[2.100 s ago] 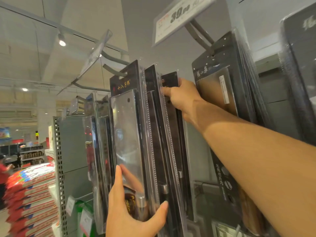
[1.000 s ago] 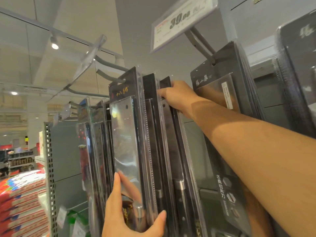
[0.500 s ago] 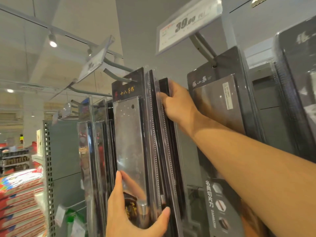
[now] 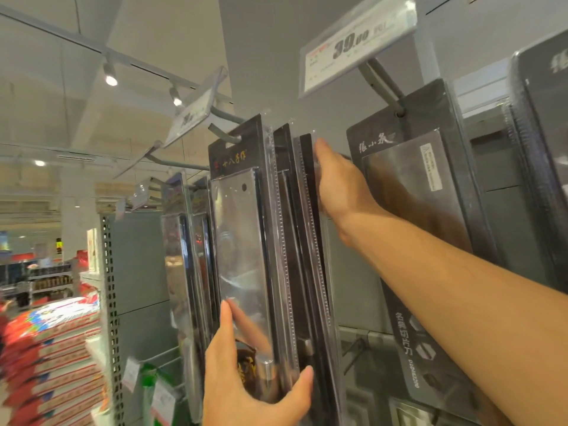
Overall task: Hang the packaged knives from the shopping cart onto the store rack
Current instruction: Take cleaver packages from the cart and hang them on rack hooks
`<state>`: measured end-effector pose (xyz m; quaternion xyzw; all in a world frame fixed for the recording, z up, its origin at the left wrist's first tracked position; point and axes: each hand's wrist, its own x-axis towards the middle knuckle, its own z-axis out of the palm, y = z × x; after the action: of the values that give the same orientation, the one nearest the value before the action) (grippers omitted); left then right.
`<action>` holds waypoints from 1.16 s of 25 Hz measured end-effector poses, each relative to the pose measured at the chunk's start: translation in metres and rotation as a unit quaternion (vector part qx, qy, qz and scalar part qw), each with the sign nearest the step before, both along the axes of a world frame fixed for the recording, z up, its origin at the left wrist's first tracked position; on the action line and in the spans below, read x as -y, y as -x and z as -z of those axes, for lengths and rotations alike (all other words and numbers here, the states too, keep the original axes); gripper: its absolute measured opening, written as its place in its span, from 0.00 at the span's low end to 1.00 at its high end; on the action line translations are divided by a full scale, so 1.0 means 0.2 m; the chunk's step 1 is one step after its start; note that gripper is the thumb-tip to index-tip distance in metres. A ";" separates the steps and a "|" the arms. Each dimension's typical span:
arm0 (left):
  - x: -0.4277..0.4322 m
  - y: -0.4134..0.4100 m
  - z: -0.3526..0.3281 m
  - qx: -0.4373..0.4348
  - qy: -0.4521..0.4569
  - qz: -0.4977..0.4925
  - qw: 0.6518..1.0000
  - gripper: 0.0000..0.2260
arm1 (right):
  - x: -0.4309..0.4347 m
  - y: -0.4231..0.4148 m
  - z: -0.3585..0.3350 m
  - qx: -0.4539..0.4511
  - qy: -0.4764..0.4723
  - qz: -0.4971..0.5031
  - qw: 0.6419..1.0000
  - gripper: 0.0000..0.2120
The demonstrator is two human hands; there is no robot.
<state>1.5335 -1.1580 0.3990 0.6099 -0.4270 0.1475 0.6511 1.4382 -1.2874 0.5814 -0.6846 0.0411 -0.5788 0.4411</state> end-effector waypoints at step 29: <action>0.01 0.02 0.15 0.035 -0.051 0.005 0.998 0.57 | -0.10 0.20 0.61 -0.188 0.177 0.220 0.941 0.15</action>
<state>1.5287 -1.1595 0.3686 0.6343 -0.4598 0.1435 0.6047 1.3979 -1.2680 0.4585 -0.8218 0.1696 -0.5204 0.1582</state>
